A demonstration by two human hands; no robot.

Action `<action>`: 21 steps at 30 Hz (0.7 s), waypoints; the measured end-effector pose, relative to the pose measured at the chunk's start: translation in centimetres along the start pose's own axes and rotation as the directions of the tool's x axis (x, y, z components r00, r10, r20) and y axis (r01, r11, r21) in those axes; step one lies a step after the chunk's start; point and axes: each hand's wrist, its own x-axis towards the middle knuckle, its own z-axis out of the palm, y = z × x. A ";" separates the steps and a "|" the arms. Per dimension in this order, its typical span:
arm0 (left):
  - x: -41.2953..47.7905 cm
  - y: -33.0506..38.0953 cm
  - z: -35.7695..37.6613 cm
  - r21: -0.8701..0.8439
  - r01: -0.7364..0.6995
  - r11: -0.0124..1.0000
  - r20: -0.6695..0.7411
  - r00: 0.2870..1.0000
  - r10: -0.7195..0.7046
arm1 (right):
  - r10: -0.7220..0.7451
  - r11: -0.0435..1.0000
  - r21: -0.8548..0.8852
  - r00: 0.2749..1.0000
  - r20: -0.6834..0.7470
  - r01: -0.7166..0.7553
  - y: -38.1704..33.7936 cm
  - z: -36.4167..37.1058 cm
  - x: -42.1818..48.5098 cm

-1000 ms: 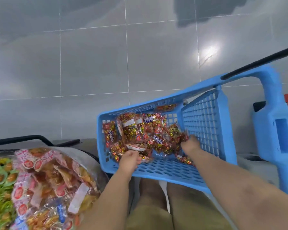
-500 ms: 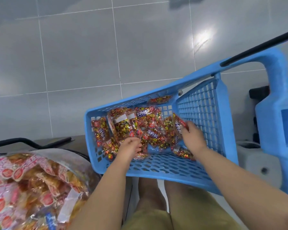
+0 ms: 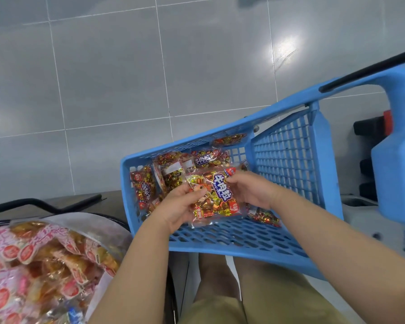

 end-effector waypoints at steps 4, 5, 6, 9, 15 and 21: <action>1.1 -1.7 -1.3 -0.027 -0.057 0.998 -0.201 0.978 0.051 | -0.087 0.955 -0.290 0.870 -0.484 -0.066 2.4 -2.5 3.8; 1.3 -2.2 -1.6 -0.058 -0.069 0.996 -0.237 0.970 0.053 | -0.141 0.864 -0.465 0.797 -0.588 -0.190 3.1 -3.3 4.5; 1.5 -2.6 -2.0 -0.085 -0.079 0.993 -0.268 0.962 0.053 | -0.156 0.766 -0.558 0.749 -0.644 -0.320 4.0 -4.0 5.1; 2.0 -3.9 -2.8 -0.112 -0.074 0.991 -0.325 0.945 0.034 | 0.004 0.705 -0.523 0.739 -0.673 -0.480 6.7 -5.2 6.5; 2.1 -5.1 -3.3 -0.059 -0.094 0.994 -0.373 0.926 0.065 | 0.019 0.843 -0.366 0.703 -0.711 -0.394 8.8 -5.9 7.7; 1.8 -4.6 -2.9 -0.167 -0.099 0.981 -0.379 0.925 0.029 | -0.169 0.892 -0.382 0.605 -0.778 -0.241 7.2 -4.7 4.0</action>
